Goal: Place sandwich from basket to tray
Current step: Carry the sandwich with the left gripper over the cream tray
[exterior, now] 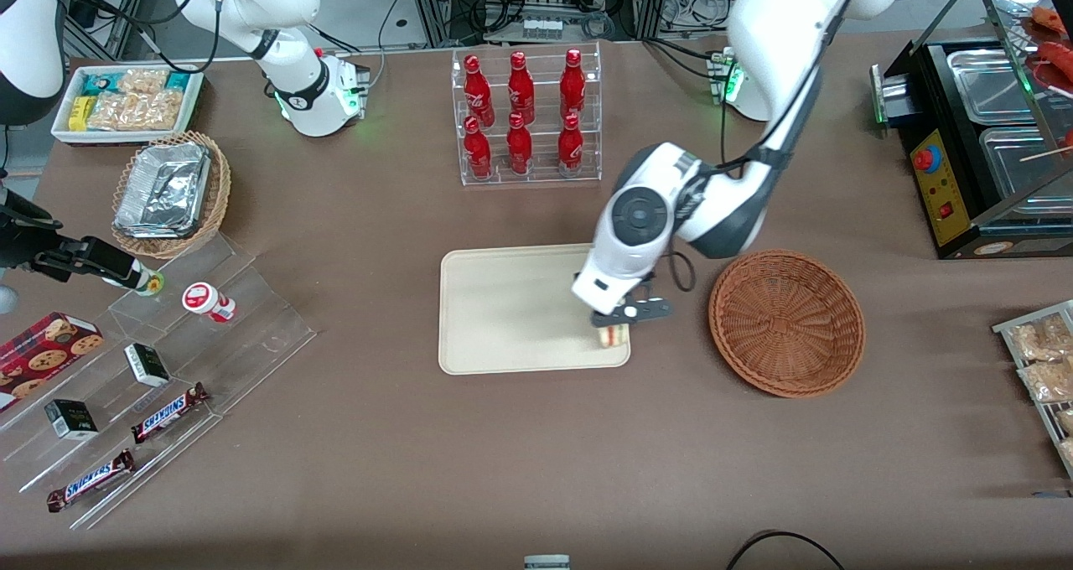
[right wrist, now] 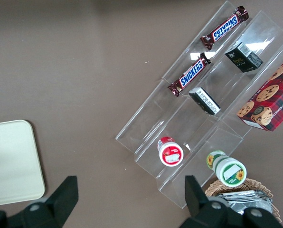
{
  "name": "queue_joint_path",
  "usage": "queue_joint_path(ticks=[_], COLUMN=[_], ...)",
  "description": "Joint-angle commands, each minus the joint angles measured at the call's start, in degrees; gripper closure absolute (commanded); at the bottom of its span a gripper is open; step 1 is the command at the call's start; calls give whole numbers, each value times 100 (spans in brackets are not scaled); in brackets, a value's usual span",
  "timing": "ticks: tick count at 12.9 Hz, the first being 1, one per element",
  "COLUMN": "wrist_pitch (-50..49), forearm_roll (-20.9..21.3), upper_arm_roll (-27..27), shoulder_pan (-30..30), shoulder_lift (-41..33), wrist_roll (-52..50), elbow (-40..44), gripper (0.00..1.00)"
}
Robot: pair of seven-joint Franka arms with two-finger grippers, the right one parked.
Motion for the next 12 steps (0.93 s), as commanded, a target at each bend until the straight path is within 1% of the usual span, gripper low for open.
queue_joint_path(ticks=[1, 4, 6, 7, 10, 12], wrist_pitch=[-121, -129, -147, -156, -410, -402], forearm_roll=[48, 57, 223, 285, 294, 303], upper_arm_roll=[71, 88, 89, 88, 88, 97], shoulder_pan=[-365, -769, -910, -920, -999, -1034], shoulder_lift=[521, 1004, 1190, 1251, 1497, 1594], wrist_roll=[-413, -782, -845, -906, -906, -915], elbow=[785, 1296, 1508, 1543, 1815, 1869], gripper=[100, 100, 100, 100, 100, 100])
